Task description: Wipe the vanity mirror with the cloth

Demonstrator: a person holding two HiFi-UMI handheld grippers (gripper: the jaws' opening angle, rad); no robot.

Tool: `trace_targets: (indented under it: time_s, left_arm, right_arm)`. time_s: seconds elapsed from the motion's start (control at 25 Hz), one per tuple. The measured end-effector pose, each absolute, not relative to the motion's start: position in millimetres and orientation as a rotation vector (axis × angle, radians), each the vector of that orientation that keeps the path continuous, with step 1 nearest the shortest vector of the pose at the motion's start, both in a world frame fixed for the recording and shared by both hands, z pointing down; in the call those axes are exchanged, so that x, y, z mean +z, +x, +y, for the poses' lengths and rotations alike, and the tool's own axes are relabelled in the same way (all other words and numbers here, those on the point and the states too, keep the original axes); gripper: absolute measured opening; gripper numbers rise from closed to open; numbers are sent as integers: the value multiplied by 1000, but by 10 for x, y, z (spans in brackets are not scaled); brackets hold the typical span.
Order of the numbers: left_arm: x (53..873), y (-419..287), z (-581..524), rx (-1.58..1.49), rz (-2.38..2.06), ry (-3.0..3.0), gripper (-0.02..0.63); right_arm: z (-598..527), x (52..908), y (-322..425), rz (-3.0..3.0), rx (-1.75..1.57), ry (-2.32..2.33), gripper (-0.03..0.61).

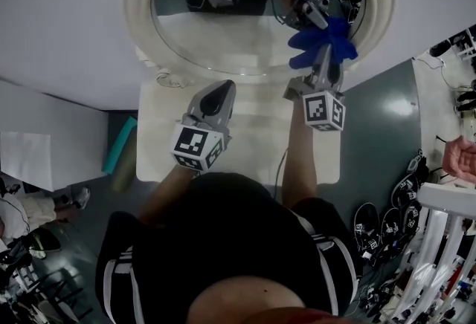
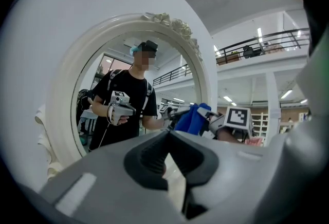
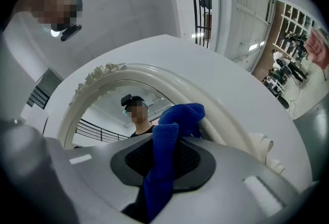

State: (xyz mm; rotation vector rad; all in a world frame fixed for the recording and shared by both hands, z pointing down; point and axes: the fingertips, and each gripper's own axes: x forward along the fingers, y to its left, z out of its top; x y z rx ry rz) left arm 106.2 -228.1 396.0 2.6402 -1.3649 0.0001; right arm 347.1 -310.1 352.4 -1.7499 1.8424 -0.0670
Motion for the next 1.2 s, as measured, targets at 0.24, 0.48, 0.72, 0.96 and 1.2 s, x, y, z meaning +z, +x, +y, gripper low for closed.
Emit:
trace_targets:
  time_s: [0.24, 0.48, 0.72, 0.96, 1.2]
  left_arm:
    - [3978, 1052, -2335, -8, -1370, 2626, 11]
    - [4005, 1022, -2314, -19, -1358, 2625, 11]
    - [4006, 1005, -2292, -28, -1345, 2628, 11]
    - [3995, 942, -2266, -47, -1343, 2625, 11]
    - [4003, 855, -2252, -68, -1349, 2615, 11]
  right_arm:
    - [-3166, 3475, 3486, 1832, -62, -1724, 74]
    - [-3161, 3451, 3476, 1827, -56, -1693, 74]
    - [-3165, 3208, 3501, 1825, 4, -1662, 74]
    - [-3155, 2966, 3484, 1827, 51, -1651, 74]
    - [-3173, 2731, 3425, 1839, 104, -1633, 74]
